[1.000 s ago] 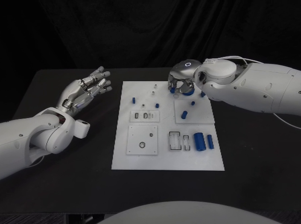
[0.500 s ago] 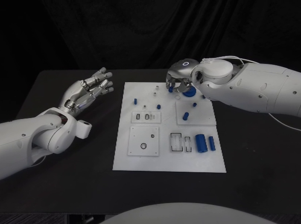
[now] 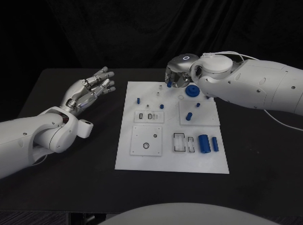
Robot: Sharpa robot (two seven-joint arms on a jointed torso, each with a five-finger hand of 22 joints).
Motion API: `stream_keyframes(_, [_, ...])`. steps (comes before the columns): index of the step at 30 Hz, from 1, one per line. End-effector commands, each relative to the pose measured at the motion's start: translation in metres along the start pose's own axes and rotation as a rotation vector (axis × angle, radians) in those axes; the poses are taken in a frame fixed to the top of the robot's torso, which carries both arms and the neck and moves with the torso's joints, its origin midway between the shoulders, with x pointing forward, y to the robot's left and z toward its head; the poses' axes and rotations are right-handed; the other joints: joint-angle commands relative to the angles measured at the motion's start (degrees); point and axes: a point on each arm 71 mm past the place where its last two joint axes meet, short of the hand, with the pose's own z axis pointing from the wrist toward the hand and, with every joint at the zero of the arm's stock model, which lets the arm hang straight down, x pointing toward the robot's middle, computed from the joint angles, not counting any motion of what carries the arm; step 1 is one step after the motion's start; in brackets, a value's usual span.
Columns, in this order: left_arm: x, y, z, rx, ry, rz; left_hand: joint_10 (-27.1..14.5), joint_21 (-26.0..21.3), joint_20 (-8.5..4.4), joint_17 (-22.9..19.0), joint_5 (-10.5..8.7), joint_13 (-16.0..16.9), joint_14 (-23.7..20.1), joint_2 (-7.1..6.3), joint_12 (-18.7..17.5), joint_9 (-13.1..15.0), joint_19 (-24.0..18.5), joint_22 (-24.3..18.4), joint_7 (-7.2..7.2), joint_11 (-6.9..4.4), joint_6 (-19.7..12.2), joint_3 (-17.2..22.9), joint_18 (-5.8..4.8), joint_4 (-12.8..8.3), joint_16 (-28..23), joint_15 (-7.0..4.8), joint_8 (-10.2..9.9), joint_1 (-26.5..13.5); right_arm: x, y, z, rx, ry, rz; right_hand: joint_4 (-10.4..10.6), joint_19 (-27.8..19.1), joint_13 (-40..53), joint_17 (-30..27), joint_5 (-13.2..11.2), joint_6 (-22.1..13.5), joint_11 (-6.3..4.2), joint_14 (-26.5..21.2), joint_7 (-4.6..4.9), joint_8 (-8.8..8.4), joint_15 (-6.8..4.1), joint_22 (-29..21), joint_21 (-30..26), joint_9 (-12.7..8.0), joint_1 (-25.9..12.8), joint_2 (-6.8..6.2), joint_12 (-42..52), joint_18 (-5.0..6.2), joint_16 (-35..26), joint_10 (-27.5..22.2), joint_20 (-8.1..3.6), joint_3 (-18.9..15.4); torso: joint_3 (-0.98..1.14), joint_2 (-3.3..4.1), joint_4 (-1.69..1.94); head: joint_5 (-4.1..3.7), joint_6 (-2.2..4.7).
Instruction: Assemble the parts on the task board
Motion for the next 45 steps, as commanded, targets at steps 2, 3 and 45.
stream_keyframes(2, [0.002,-0.002,0.001,0.028,0.008,0.003,0.01,-0.13,-0.08,0.06,0.3,0.09,0.18,0.08,0.32,0.05,0.29,-0.02,-0.08,0.29,0.28,0.37,-0.66,0.01,0.29,0.17,0.21,0.61,-0.006,-0.003,0.002,0.039,-0.04,0.034,0.23,0.46,-0.07,0.02,0.06,1.45,0.38,0.95,1.72,0.15,0.0,7.56,0.3,3.47,-0.56,-0.07,-0.33,-0.97,0.37,0.0,0.03,0.13,0.07,0.03,0.19,-0.36,-0.12])
stream_keyframes(3, [0.002,-0.002,0.001,0.029,0.008,0.003,0.01,-0.13,-0.08,0.06,0.3,0.09,0.18,0.08,0.32,0.05,0.29,-0.02,-0.08,0.29,0.28,0.37,-0.66,0.01,0.29,0.17,0.21,0.61,-0.006,-0.002,0.003,0.039,-0.041,0.038,0.23,0.46,-0.07,0.02,0.06,1.45,0.38,0.95,1.72,0.15,0.0,7.56,0.3,3.47,-0.56,-0.07,-0.33,-0.97,0.37,0.0,0.03,0.13,0.08,-0.02,0.18,-0.36,-0.17])
stream_keyframes(45, [0.007,-0.001,0.005,0.031,0.02,-0.004,0.15,-0.14,-0.09,0.07,0.38,0.12,0.25,0.0,0.34,0.06,0.3,-0.02,-0.06,0.31,0.4,0.44,-0.69,0.02,0.38,0.18,0.24,0.74,-0.007,0.013,0.021,0.016,-0.012,0.025,-0.05,0.24,-0.34,-0.28,0.07,0.98,0.87,0.72,2.21,-0.29,0.33,7.47,-0.15,3.58,-0.19,0.12,-0.48,-0.9,0.13,-0.57,0.25,0.38,-0.12,0.19,0.53,-1.52,-0.34])
